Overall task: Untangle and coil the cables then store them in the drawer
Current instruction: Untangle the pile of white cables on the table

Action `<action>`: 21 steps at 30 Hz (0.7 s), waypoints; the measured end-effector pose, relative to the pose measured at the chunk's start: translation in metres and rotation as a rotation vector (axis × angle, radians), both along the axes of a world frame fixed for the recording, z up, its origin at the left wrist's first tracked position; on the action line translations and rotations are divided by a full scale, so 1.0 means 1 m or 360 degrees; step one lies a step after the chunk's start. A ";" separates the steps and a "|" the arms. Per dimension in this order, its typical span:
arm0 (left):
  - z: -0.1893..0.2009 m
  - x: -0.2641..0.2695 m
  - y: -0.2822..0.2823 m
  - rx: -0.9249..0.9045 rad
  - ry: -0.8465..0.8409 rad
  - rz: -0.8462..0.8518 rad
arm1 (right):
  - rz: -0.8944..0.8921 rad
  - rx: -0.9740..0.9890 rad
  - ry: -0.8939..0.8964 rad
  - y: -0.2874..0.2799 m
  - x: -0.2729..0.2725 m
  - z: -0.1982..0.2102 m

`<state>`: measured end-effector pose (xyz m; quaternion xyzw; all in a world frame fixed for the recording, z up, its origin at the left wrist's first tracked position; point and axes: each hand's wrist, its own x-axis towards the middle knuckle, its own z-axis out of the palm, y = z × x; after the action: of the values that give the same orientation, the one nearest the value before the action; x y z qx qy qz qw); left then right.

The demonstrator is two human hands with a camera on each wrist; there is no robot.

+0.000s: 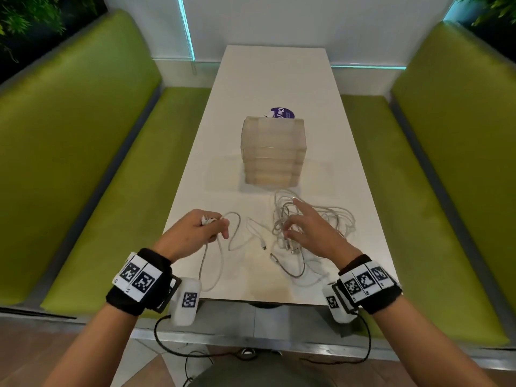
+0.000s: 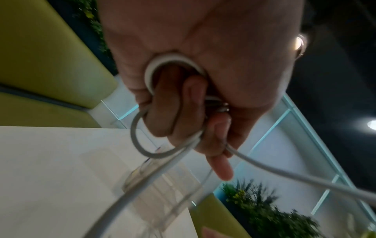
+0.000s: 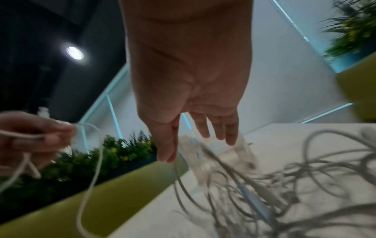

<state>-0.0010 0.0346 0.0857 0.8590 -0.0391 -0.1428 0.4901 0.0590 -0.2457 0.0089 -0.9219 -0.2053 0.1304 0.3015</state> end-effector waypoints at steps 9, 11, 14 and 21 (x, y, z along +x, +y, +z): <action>0.011 -0.024 -0.024 0.0252 0.0246 -0.0659 | 0.0557 0.0360 0.0552 0.037 -0.056 0.061; 0.011 -0.025 -0.025 0.0271 0.0245 -0.0711 | 0.0527 0.0419 0.0595 0.046 -0.065 0.064; 0.010 -0.026 -0.023 0.0146 0.0181 -0.0568 | 0.0439 0.0690 0.0825 0.047 -0.069 0.072; 0.002 -0.020 -0.021 -0.0086 -0.0023 -0.0130 | 0.0401 0.0616 0.1052 0.043 -0.065 0.052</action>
<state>-0.0214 0.0135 0.0878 0.8442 -0.0815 -0.1555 0.5065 -0.0061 -0.2026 0.0609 -0.7241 -0.2294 0.4148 0.5010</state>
